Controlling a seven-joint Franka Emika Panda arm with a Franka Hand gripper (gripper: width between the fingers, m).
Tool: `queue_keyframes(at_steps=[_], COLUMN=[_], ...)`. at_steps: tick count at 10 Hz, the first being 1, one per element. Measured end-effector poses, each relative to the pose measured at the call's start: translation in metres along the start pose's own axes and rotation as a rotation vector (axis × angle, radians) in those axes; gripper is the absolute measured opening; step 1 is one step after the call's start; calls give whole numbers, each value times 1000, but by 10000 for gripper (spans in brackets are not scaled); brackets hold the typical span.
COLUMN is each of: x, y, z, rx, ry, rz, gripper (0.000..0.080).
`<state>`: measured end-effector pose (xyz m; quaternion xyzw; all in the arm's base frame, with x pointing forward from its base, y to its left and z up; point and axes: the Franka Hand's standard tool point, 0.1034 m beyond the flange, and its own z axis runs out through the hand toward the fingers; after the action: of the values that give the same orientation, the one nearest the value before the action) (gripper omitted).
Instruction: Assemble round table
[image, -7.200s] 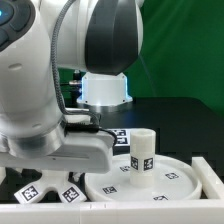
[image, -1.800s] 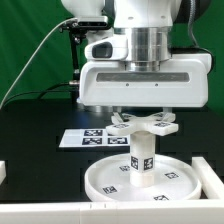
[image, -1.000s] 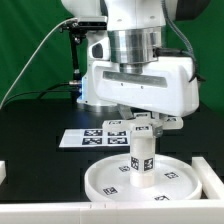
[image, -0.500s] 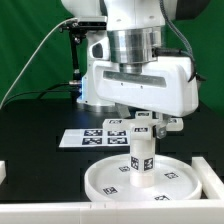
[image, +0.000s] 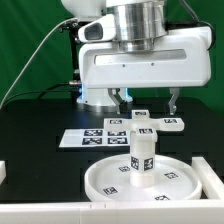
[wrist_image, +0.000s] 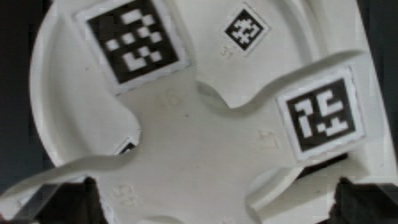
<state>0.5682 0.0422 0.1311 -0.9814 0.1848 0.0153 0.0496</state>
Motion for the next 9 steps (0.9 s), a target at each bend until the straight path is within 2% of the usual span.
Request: queue_keyframes(at_steps=[3,7,9], x=[-5,-5,2], y=[-10,-10,0], z=[2,4,7], rx=[-8,-10,-59], ry=[0,5,51], rz=[-404,-612,-879], gripper=[648,648,648])
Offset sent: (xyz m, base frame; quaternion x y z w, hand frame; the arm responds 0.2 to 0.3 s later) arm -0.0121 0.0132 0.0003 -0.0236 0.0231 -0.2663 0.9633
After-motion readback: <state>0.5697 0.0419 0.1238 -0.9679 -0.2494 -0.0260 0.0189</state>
